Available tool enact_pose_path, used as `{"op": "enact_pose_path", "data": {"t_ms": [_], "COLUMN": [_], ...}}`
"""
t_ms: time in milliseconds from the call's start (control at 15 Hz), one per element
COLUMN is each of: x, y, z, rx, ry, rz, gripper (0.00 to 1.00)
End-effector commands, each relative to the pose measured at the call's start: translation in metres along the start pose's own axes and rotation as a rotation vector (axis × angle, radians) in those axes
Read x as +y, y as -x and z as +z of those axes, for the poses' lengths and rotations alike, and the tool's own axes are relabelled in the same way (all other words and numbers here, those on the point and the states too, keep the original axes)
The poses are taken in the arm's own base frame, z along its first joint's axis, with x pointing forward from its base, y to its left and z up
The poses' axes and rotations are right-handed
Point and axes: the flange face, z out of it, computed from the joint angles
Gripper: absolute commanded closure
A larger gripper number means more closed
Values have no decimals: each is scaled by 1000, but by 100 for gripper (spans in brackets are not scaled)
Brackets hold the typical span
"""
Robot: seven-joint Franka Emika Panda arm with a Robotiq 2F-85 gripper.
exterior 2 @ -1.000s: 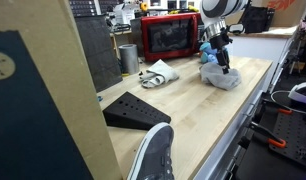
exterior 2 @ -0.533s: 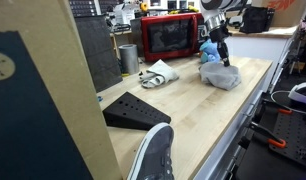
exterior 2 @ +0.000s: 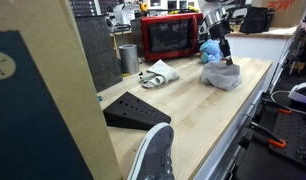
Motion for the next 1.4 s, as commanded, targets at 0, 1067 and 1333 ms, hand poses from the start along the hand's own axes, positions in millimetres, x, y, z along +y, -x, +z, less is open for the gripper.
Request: {"op": "enact_pose_path", "data": {"t_ms": [0,1067,1333], "x": [-51,-257,-230], "y": [18,23,24], "z": [-10,-40,-70], "rx": [79,421,471], "ry": [44,60,30], "rz": [-72,-270,-213], "gripper": [99,51,20]}}
